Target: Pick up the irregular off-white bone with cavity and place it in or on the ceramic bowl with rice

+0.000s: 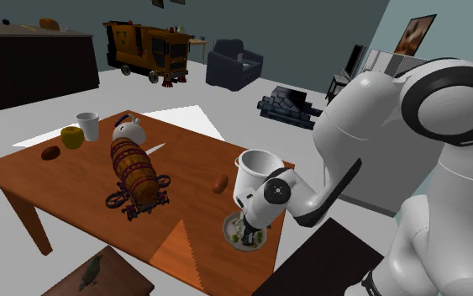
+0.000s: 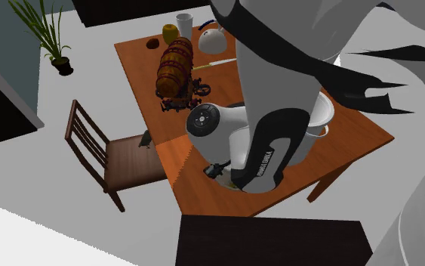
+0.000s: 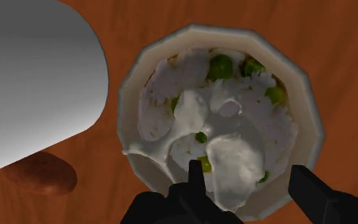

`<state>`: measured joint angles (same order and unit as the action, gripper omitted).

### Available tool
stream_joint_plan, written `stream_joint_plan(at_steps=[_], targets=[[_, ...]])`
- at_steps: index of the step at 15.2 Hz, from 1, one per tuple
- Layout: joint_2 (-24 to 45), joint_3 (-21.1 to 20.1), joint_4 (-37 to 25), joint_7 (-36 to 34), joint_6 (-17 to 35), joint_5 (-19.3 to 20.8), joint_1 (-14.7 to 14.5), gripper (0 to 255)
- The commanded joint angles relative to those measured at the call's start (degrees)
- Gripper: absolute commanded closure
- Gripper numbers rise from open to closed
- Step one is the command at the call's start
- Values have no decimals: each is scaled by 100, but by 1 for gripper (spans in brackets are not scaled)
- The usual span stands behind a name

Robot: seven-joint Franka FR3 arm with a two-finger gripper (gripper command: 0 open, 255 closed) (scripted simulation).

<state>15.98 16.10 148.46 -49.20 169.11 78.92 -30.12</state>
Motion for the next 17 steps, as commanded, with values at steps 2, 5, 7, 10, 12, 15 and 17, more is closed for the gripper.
stream_joint_plan(at_steps=[2, 5, 7, 10, 12, 15, 17], targets=[[3, 4, 2, -4, -1, 7, 2, 0], [4, 2, 2, -6, -2, 4, -1, 0], [-591, -172, 361, 705, -263, -739, 27, 0], [-1123, -339, 641, 1303, -523, -1404, 32, 0], [-1123, -336, 641, 1303, -523, -1404, 30, 0], [-1123, -336, 641, 1303, -523, -1404, 30, 0], [-1121, -336, 640, 1300, -522, -1402, 30, 0]])
